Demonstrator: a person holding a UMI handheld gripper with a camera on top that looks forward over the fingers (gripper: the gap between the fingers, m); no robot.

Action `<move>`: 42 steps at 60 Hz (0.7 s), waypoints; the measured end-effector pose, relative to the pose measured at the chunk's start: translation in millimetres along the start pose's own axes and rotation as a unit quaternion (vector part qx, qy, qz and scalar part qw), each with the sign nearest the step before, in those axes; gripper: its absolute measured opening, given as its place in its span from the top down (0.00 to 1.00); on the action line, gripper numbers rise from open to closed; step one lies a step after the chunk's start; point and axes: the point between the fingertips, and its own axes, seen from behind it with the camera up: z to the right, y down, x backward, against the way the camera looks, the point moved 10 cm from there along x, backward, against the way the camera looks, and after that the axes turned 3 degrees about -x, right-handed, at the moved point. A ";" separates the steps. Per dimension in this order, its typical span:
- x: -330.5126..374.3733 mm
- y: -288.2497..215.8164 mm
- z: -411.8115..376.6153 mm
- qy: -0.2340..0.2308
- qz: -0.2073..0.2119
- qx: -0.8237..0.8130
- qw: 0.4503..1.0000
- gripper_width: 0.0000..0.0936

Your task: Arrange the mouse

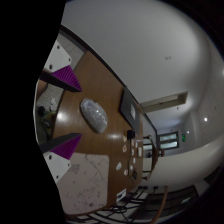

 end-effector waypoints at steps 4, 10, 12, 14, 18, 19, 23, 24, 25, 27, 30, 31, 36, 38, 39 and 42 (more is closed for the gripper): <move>-34.6 -5.1 -6.2 0.001 -0.016 0.000 1.000 0.09; -67.5 -15.6 -10.1 0.013 -0.024 0.004 1.000 0.09; -77.3 -20.4 -11.1 0.019 -0.027 0.009 0.999 0.09; -84.8 -25.3 -12.6 0.029 -0.030 0.013 0.999 0.09; -103.1 -36.3 -16.1 0.041 -0.038 0.015 0.998 0.09; -108.3 -39.1 -17.0 0.043 -0.039 0.014 0.998 0.09; -127.1 -48.6 -20.7 0.063 -0.041 0.017 0.997 0.10; -131.4 -50.1 -20.9 0.071 -0.041 0.023 0.996 0.12; -135.3 -51.0 -20.8 0.080 -0.042 0.031 0.995 0.13; -136.5 -50.3 -16.2 0.108 -0.044 0.057 0.992 0.29; -141.7 -51.0 -22.0 0.111 -0.037 0.059 0.991 0.45; -142.4 -50.6 -23.3 0.111 -0.036 0.058 0.991 0.46; -140.6 -52.1 -29.3 0.084 -0.048 0.072 0.993 0.57; -135.9 -51.2 -33.7 0.058 -0.056 0.058 0.995 0.60; -132.3 -51.9 -36.3 0.047 -0.059 0.056 0.996 0.61; -115.6 -68.2 -42.4 0.031 -0.031 0.063 0.997 0.62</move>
